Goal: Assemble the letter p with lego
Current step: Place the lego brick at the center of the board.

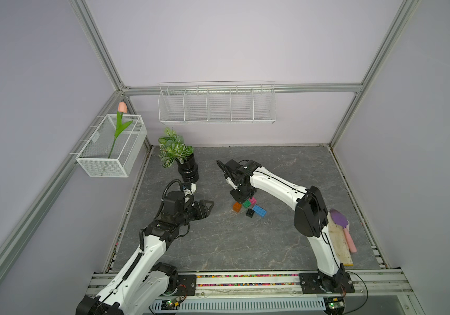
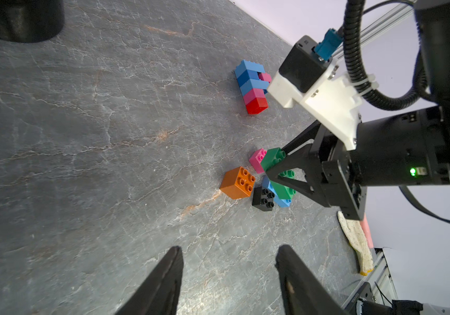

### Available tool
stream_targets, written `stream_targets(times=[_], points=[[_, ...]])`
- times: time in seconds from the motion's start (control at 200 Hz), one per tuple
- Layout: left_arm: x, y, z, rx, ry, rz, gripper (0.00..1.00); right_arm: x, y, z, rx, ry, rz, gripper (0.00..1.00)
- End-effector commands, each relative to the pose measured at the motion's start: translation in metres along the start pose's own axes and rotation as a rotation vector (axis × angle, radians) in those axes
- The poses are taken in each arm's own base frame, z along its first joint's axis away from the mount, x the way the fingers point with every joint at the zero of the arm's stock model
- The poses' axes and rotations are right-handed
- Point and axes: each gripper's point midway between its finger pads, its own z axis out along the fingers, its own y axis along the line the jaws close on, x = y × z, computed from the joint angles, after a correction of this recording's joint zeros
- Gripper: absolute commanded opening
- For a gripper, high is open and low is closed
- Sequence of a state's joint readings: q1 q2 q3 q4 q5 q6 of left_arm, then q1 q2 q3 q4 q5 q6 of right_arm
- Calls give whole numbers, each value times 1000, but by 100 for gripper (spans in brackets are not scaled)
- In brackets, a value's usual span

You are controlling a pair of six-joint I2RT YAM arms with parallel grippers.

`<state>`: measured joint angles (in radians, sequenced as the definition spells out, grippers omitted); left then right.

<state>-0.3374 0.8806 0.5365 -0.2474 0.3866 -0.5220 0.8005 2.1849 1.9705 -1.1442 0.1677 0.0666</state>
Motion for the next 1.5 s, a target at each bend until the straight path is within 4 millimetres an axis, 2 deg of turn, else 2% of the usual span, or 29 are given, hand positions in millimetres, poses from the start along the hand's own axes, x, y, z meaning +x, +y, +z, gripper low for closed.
stream_targets(times=[0.0, 0.105, 0.225, 0.265, 0.34, 0.485, 0.65, 0.765, 0.875, 1.225, 1.494], points=[[-6, 0, -5, -16, -23, -2, 58, 17, -47, -5, 64, 29, -24, 14], [-6, 2, -4, -21, -22, 0, 58, 29, -80, 13, 94, 46, 43, 14], [-5, 3, -2, -25, -14, -1, 58, 40, -102, 37, 85, 47, 144, 14], [-5, 3, -1, -26, -11, -3, 58, 45, -106, 45, 77, 55, 170, 14], [-5, 3, 0, -27, -7, -4, 58, 42, -109, 56, 64, 24, 210, 15], [-6, 4, 0, -30, -8, -4, 58, 44, -108, 68, 51, 4, 258, 17], [-6, 4, 1, -31, -4, -6, 58, 45, -107, 70, 49, -17, 306, 29], [-7, 4, 2, -32, -4, -6, 58, 46, -109, 66, 57, -46, 345, 41], [-6, 3, 2, -30, 0, -6, 58, 48, -110, 61, 65, -66, 374, 47], [-6, 4, 3, -30, 1, -4, 58, 45, -113, 51, 77, -111, 421, 46], [-5, 5, 4, -32, 6, -4, 58, 47, -111, 60, 66, -77, 411, 46]])
